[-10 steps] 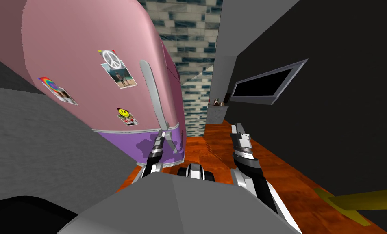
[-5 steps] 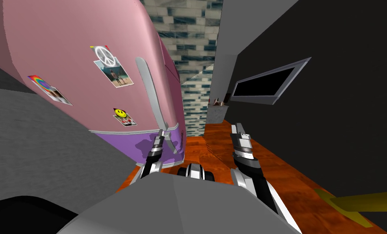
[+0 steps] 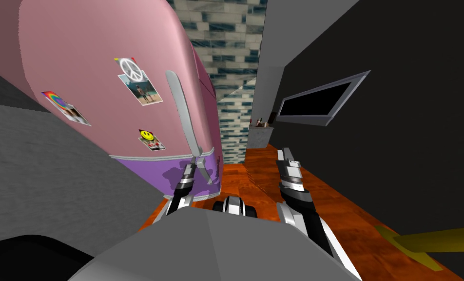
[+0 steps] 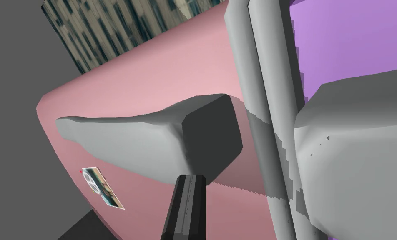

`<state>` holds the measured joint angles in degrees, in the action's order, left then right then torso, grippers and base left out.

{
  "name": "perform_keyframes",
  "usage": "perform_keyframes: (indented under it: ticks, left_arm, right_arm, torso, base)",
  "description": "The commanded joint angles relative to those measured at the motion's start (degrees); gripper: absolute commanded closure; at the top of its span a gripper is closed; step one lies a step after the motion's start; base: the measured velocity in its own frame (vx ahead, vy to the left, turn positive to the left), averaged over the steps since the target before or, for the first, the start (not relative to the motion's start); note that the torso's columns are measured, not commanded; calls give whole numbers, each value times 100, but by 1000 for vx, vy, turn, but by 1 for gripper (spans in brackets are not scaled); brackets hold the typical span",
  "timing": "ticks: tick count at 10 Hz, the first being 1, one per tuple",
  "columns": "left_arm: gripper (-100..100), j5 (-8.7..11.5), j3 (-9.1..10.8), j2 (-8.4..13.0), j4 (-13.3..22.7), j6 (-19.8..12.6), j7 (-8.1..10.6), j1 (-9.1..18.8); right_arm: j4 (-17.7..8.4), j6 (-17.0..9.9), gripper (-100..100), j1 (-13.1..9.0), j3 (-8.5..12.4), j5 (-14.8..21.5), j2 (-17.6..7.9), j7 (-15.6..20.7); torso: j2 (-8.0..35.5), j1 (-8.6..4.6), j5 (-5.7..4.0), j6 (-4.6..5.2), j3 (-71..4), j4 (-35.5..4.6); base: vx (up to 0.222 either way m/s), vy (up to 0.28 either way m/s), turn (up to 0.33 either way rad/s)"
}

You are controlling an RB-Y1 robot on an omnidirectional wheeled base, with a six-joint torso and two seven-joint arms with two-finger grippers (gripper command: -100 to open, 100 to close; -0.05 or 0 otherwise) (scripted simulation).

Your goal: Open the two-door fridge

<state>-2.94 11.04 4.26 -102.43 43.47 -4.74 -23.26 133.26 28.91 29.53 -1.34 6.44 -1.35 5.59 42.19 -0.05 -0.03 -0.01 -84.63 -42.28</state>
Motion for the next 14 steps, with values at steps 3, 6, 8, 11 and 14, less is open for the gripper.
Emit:
perform_keyframes:
  ticks: [3,6,8,11,14]
  left_arm:
    - [-100,72,156,409,-413,-562,38,-247]
    - [-100,123,271,503,-739,-969,62,-437]
    - [-100,161,358,526,-989,-1269,80,-579]
    - [-100,221,496,554,-1392,-1750,109,-810]
    - [-100,285,641,606,-1798,-2245,140,-1049]
  right_arm:
    - [0,0,0,0,0,0,0,0]
    - [0,0,0,0,0,0,0,0]
    - [0,0,0,0,0,0,0,0]
    - [0,0,0,0,0,0,0,0]
    - [0,0,0,0,0,0,0,0]
  torso:
    - [-19,24,9,3,-13,7]
    - [11,3,3,1,8,-1]
    - [14,0,2,1,10,-2]
    - [7,5,3,1,5,0]
    - [10,7,3,1,7,-1]
  base:
    - [26,-43,15]
    - [37,-34,19]
    - [30,-48,20]
    - [39,-53,22]
    - [39,-56,26]
